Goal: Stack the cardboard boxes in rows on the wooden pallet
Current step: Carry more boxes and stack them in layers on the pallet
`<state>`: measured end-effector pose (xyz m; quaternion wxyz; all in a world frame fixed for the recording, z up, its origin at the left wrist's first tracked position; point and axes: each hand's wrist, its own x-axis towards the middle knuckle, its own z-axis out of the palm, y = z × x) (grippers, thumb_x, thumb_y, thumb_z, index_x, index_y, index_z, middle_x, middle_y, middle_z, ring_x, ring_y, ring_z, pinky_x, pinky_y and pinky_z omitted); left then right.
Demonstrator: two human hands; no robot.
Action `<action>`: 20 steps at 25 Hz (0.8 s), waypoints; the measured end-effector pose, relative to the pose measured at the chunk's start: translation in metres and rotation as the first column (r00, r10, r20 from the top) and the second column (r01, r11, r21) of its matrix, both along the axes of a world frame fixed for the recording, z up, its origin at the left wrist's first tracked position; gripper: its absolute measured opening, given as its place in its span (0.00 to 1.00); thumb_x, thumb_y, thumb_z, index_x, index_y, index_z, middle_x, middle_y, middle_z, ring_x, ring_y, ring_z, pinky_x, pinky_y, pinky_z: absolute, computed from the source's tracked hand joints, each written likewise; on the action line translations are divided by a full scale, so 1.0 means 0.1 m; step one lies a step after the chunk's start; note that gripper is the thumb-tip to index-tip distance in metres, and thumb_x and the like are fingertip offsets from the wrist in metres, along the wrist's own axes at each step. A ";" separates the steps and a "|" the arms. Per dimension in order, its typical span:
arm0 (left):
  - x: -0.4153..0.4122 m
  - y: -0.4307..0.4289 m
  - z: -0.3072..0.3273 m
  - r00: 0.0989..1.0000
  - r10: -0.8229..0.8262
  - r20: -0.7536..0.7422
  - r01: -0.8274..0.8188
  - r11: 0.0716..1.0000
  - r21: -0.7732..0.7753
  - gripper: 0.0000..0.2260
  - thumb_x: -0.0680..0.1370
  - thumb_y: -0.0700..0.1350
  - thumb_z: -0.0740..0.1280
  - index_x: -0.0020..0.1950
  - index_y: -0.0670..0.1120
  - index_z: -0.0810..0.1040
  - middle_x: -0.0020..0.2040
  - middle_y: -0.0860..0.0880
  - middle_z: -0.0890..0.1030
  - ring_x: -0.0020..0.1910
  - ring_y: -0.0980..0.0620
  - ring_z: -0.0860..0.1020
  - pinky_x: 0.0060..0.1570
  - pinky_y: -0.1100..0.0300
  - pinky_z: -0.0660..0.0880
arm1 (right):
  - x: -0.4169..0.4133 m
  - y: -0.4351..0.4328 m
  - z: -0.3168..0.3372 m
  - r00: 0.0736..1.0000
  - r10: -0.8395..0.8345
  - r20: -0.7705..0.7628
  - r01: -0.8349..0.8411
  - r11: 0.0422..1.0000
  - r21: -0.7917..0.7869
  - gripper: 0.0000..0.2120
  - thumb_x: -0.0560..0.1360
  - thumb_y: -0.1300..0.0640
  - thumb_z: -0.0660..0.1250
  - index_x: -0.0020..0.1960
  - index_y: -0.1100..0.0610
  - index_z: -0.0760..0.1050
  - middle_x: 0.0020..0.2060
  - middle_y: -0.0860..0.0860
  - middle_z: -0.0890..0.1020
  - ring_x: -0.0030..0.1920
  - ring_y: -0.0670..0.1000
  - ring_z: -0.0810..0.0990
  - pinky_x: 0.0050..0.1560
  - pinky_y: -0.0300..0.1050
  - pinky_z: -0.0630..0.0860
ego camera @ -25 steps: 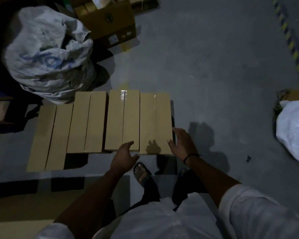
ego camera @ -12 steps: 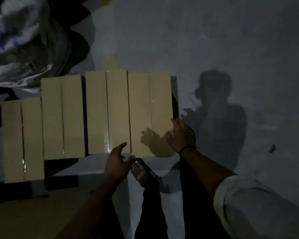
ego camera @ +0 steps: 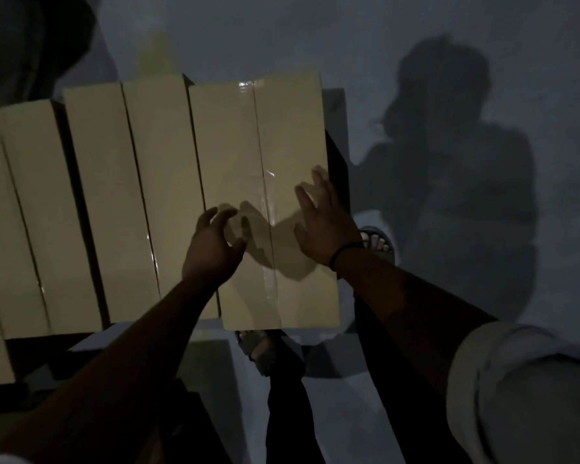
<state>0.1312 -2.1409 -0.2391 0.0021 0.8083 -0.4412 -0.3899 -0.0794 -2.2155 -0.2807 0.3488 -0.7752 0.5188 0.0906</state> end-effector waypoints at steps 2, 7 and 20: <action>0.01 -0.07 -0.12 1.000 0.016 0.012 -0.016 1.000 0.017 0.30 0.75 0.52 0.75 0.75 0.52 0.69 0.79 0.45 0.57 0.70 0.38 0.70 0.65 0.41 0.75 | -0.02 -0.01 -0.12 1.000 0.014 -0.008 -0.014 1.000 -0.007 0.32 0.79 0.52 0.63 0.78 0.61 0.59 0.81 0.61 0.47 0.80 0.61 0.47 0.75 0.57 0.62; -0.14 -0.10 -0.17 0.998 0.041 0.054 -0.044 0.998 0.052 0.35 0.73 0.54 0.76 0.77 0.59 0.64 0.81 0.45 0.45 0.75 0.32 0.56 0.69 0.39 0.67 | -0.18 0.02 -0.23 0.999 0.051 0.014 -0.050 0.997 -0.060 0.30 0.77 0.56 0.66 0.75 0.67 0.64 0.79 0.64 0.54 0.79 0.64 0.53 0.74 0.59 0.64; -0.61 -0.02 0.25 0.992 0.123 0.012 -0.115 0.956 -0.269 0.29 0.73 0.61 0.74 0.71 0.64 0.68 0.78 0.47 0.56 0.76 0.38 0.61 0.69 0.39 0.69 | -0.54 0.05 0.08 0.988 -0.155 0.027 0.156 0.986 -0.066 0.38 0.75 0.37 0.66 0.80 0.47 0.57 0.81 0.54 0.43 0.78 0.64 0.55 0.74 0.58 0.58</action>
